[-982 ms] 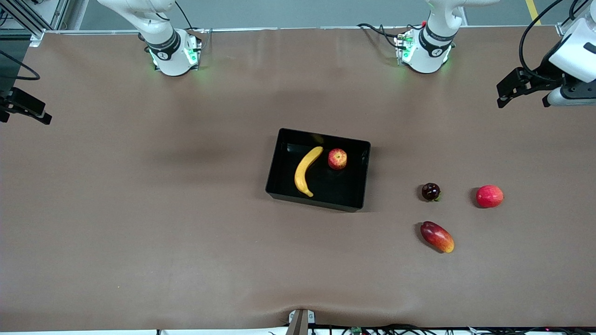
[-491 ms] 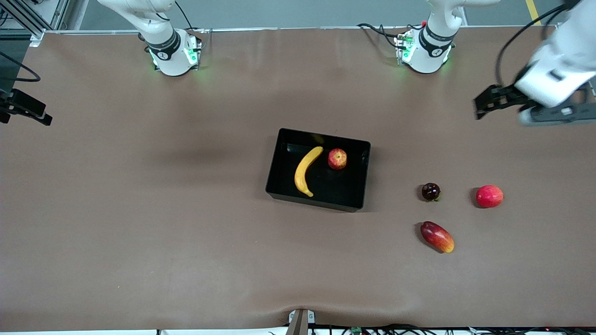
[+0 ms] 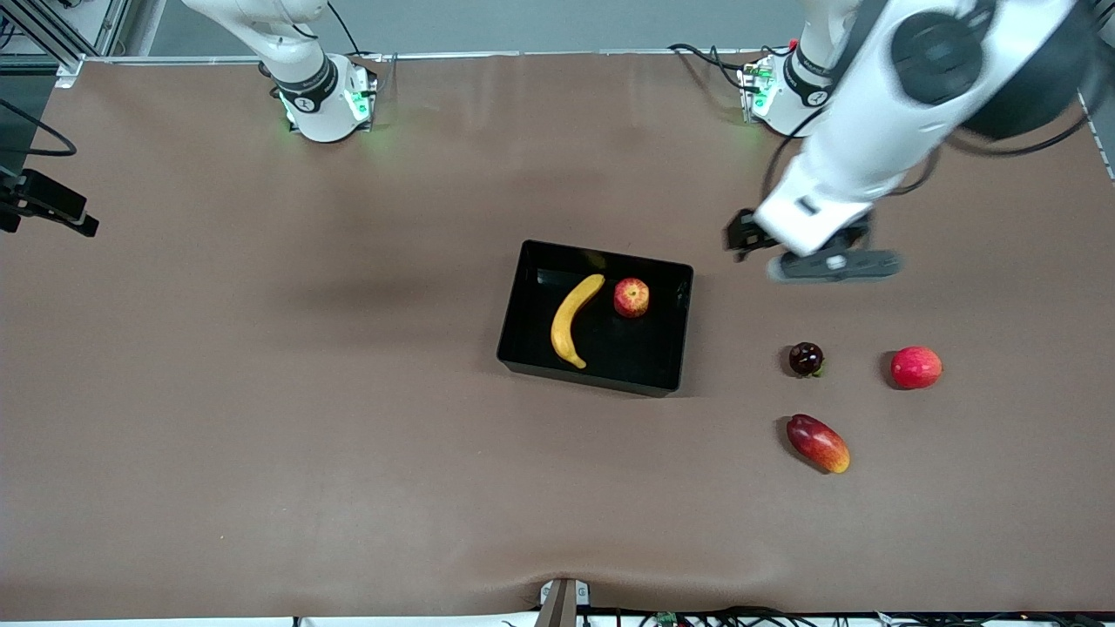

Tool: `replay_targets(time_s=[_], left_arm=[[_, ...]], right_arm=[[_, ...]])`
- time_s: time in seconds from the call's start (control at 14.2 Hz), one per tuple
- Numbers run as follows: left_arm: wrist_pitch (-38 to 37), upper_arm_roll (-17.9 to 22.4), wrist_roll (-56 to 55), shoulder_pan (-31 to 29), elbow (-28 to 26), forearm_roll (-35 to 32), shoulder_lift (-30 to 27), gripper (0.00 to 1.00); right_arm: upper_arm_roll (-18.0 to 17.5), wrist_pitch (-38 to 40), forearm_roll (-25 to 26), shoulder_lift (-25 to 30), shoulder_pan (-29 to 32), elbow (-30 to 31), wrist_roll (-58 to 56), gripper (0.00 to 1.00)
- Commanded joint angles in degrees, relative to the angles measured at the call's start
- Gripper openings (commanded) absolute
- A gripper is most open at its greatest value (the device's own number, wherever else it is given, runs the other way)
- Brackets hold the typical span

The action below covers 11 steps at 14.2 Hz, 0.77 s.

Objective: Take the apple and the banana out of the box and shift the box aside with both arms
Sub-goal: 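Reach the left gripper down into the black tray toward the apple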

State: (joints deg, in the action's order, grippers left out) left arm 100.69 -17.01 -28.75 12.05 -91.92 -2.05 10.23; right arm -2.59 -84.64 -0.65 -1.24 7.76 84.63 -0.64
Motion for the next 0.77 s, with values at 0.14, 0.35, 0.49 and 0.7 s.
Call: replay_targets(time_s=[0.14,0.35,0.49,0.7], left_arm=[[8.9,0.1,-3.9,6.8,-1.4,-5.0,6.3,1.0],[12.1,0.2,-3.9,10.2,-1.5,-6.9,10.0,1.0],[12.2,0.1,-5.8,11.1,-1.4,-12.3,12.4,1.0],[15.7,-0.3,-8.1,11.8,-2.2,-11.8,15.4,1.0]], right_arm=[[-0.8,0.5,0.1,-1.0,1.0,-1.9,0.6,1.0],[-0.8,0.5,0.2,-1.0,1.1,-1.9,0.6,1.0],[-0.8,0.5,0.2,-1.0,1.1,-1.9,0.6,1.0],[-0.8,0.5,0.2,-1.0,1.1,-1.9,0.5,1.0]])
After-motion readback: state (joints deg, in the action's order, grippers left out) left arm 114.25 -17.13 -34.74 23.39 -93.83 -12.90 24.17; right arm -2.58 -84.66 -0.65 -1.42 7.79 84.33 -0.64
